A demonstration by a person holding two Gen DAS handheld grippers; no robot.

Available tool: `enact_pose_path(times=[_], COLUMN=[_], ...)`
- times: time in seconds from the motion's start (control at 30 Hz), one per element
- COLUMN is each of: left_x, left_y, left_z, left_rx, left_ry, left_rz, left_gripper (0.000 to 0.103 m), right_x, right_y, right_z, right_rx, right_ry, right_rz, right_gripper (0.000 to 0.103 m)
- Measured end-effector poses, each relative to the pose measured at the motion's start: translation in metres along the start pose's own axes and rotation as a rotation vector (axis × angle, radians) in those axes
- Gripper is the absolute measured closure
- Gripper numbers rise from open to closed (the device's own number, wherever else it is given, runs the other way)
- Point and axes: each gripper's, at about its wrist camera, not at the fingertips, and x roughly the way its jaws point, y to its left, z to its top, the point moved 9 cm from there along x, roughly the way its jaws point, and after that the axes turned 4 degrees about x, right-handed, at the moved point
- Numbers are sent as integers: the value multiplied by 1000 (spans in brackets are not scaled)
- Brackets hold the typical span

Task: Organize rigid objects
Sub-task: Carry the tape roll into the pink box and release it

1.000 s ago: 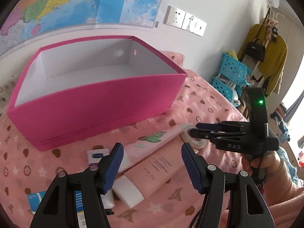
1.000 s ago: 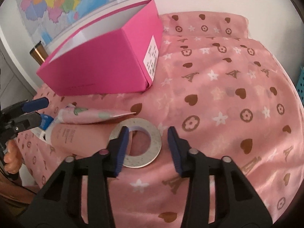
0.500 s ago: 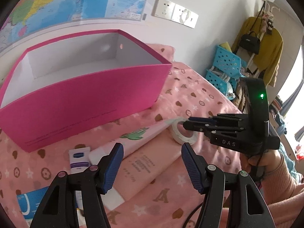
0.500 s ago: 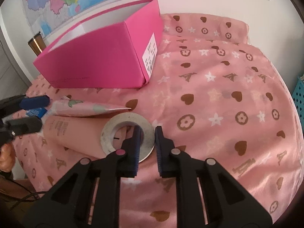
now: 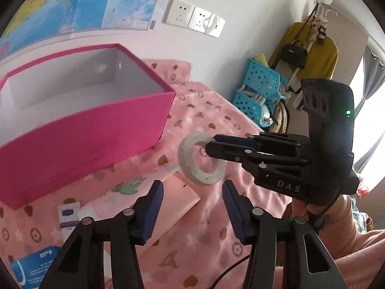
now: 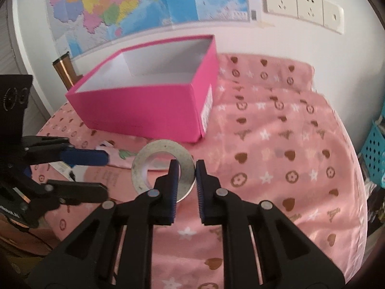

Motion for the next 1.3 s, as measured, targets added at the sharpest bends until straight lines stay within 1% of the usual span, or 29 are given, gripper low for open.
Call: enact_pose_path(times=[0.17, 0.37, 0.43, 0.53, 0.57, 0.7, 0.9, 1.17, 1.27, 1.3], left_x=[-9, -24, -26, -26, -25, -19, -8, 10, 12, 13], left_y=[1, 9, 17, 32, 37, 58, 79, 97, 104, 106], left_z=[14, 38, 46, 59, 63, 76, 84, 81, 78, 78], left_rx=[9, 22, 12, -18, -27, -62, -101, -155, -172, -180], left_ry=[-32, -81, -92, -97, -97, -86, -67, -13, -8, -4], left_rz=[-5, 29, 36, 42, 45, 64, 75, 66, 89, 91], left_gripper=[54, 57, 57, 63, 63, 65, 66, 67, 67, 67], right_x=[-6, -6, -2, 7, 9, 24, 48, 75, 84, 84], right_y=[19, 34, 37, 37, 37, 37, 35, 27, 23, 20], right_z=[23, 55, 68, 85, 88, 104, 118, 116, 113, 112], right_rx=[-46, -89, -96, -86, -84, -85, -85, -74, -73, -69], right_ry=[-46, -93, -105, -108, -109, -100, -68, -3, 27, 26], right_rz=[29, 48, 54, 68, 69, 67, 44, 2, -29, -50], right_gripper=[87, 87, 87, 87, 87, 87, 87, 87, 86, 80])
